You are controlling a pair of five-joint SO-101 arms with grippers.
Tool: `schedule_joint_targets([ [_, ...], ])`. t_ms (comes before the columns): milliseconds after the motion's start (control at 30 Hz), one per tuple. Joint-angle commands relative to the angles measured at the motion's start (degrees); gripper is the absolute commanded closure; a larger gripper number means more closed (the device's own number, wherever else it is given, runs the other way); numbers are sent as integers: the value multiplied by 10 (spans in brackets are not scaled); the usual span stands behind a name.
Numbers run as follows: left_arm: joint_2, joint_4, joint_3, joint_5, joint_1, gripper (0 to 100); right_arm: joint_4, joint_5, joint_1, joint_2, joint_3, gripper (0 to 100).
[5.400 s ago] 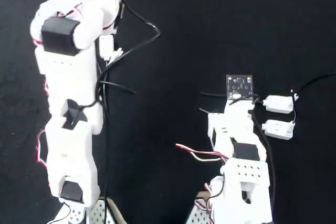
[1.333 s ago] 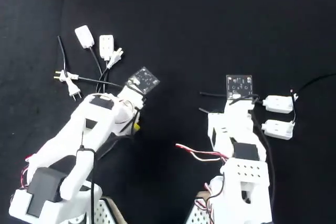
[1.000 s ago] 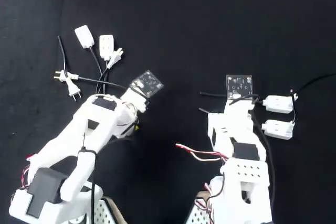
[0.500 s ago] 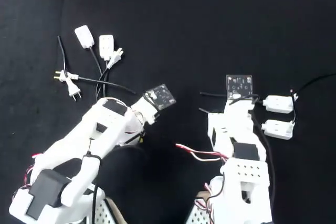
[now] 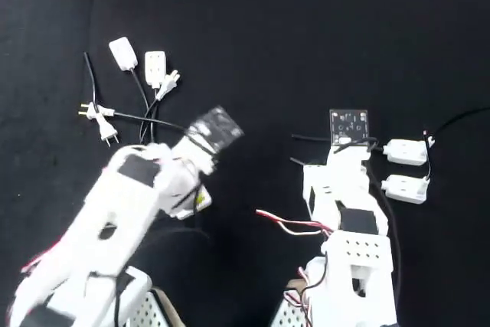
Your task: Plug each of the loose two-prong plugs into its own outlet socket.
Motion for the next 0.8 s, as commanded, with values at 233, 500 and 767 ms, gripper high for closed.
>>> schedule_joint_targets([
  [233, -138, 74, -76, 135, -323, 776, 25, 12, -4, 6, -41, 980],
  [500, -150, 38, 49, 128, -511, 779, 81, 11, -122, 219, -240, 977],
  [767, -189, -51, 211, 93, -557, 779, 181, 11, -202, 516, -575, 976],
])
